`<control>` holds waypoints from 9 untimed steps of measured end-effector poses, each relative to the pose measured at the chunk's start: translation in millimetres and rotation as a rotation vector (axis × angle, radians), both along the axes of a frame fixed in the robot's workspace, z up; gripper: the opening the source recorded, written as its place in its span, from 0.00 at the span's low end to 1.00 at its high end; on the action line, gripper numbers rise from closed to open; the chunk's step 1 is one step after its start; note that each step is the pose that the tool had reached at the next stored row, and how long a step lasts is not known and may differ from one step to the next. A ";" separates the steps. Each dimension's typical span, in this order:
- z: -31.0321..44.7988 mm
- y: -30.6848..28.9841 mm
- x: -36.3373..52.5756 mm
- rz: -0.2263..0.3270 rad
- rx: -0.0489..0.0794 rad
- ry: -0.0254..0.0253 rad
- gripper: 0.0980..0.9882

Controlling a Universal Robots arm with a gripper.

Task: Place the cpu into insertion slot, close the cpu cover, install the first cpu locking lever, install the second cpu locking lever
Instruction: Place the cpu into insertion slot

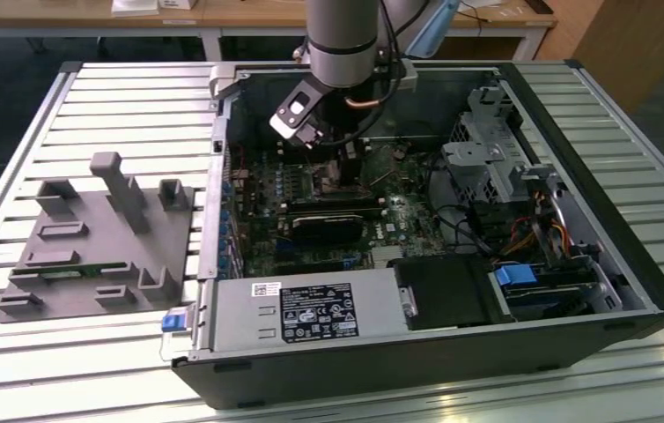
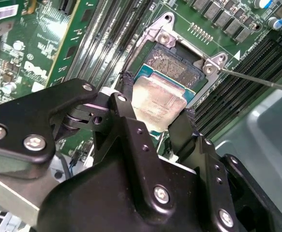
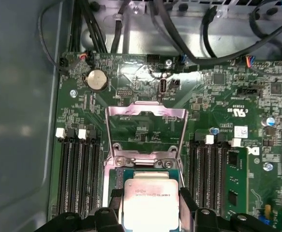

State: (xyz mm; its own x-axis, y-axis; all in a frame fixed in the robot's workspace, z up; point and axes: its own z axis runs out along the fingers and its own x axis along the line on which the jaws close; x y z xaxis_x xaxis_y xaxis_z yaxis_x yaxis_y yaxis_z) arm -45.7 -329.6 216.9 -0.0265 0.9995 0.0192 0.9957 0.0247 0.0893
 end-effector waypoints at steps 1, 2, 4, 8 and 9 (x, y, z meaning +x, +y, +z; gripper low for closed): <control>-1.3 0.4 -0.7 0.000 0.000 0.0000 0.50; -2.5 0.7 -1.1 0.000 0.000 0.0000 0.50; -4.4 1.4 -1.4 0.000 0.000 -0.0001 0.50; -7.7 2.8 -1.7 0.000 0.000 0.0000 0.50; -8.5 3.1 -1.8 0.000 0.000 -0.0001 0.50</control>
State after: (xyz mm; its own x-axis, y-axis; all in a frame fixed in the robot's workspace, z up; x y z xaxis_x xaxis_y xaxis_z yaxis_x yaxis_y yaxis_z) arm -47.5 -326.5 208.4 -0.0265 0.9995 0.0195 0.9957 0.0246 0.0893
